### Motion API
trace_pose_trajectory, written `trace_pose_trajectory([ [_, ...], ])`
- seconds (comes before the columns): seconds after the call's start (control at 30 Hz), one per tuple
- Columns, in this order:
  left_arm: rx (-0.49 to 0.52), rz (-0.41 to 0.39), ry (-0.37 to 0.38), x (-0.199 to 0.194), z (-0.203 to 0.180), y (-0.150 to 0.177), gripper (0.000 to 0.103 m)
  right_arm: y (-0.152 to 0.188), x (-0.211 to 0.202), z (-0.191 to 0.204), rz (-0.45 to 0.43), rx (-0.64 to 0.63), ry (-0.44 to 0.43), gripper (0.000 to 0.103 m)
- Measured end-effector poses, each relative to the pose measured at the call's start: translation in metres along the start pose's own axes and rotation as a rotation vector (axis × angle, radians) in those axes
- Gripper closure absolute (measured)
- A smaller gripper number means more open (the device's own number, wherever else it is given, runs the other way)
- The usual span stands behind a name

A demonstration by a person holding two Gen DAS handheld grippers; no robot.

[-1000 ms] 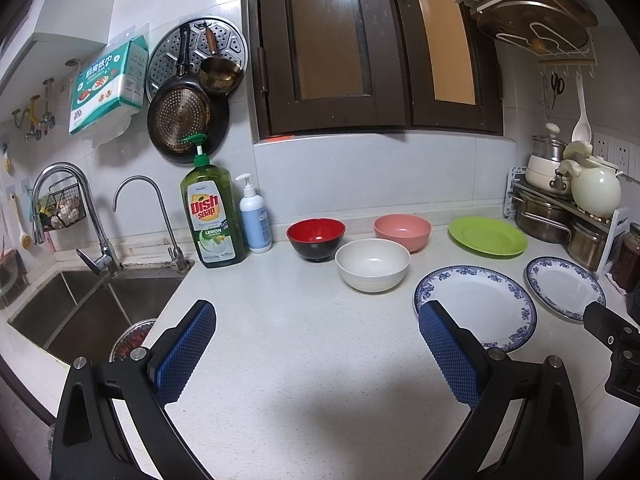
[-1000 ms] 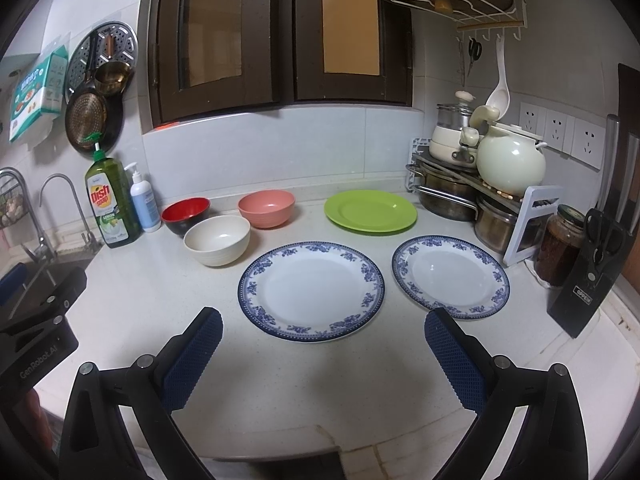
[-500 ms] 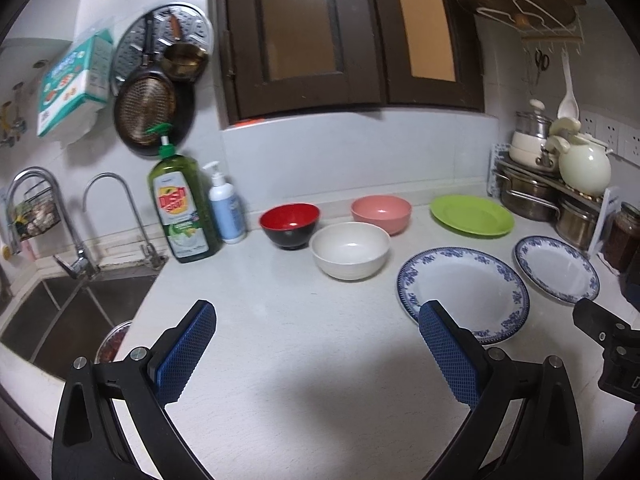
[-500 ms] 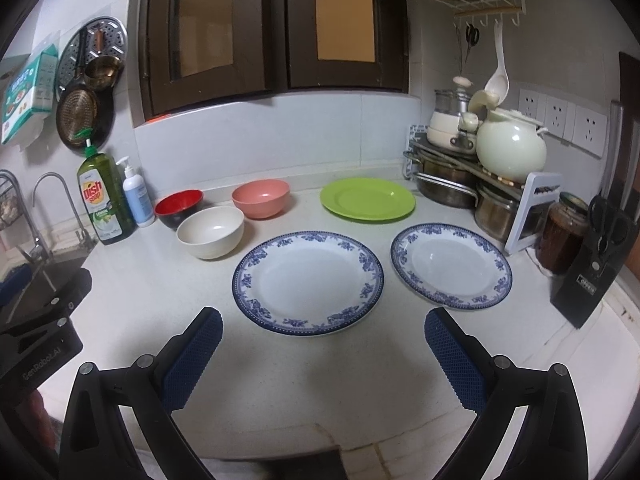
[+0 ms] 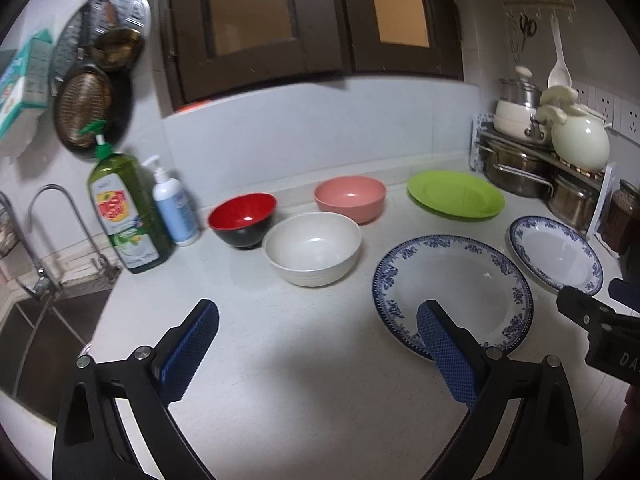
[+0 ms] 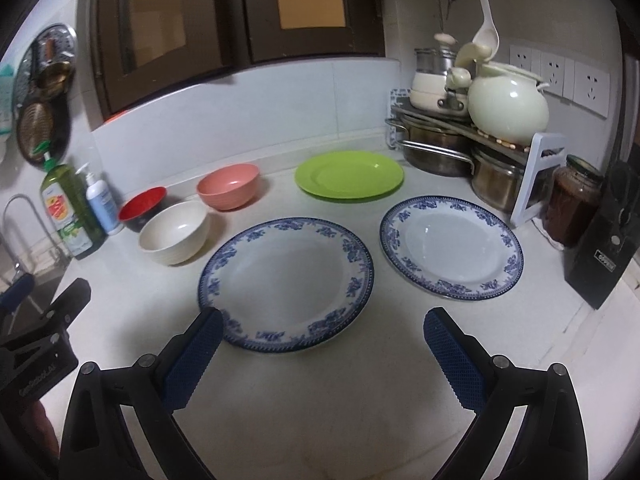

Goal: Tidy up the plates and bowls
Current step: 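Lower both grippers onto the rim of the blue-rimmed plate beside the white bowl and close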

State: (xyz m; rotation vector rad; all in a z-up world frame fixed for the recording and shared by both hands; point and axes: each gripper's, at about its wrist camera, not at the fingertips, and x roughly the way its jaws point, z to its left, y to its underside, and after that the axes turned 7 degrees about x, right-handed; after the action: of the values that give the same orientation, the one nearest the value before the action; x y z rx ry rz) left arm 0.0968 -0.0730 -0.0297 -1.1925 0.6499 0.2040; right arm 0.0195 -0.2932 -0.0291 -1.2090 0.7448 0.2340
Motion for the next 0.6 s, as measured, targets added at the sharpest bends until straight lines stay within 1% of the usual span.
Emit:
trace_pose_trajectory([
  [0.07,0.009,0.014,0.014,0.010,-0.003,-0.005,0.007,-0.004,0.010,-0.001,0.015,0.017,0.001,0.005],
  [0.33,0.033,0.083,0.073,0.059,-0.018,-0.022,0.016,-0.021,0.047,-0.007,0.051,0.047,0.018,0.011],
  [0.47,0.054,0.122,0.104,0.085,-0.030,-0.026,0.021,-0.027,0.068,-0.013,0.086,0.054,0.024,0.016],
  [0.6,0.093,0.155,0.118,0.109,-0.042,-0.028,0.025,-0.031,0.088,-0.022,0.121,0.064,0.040,0.023],
])
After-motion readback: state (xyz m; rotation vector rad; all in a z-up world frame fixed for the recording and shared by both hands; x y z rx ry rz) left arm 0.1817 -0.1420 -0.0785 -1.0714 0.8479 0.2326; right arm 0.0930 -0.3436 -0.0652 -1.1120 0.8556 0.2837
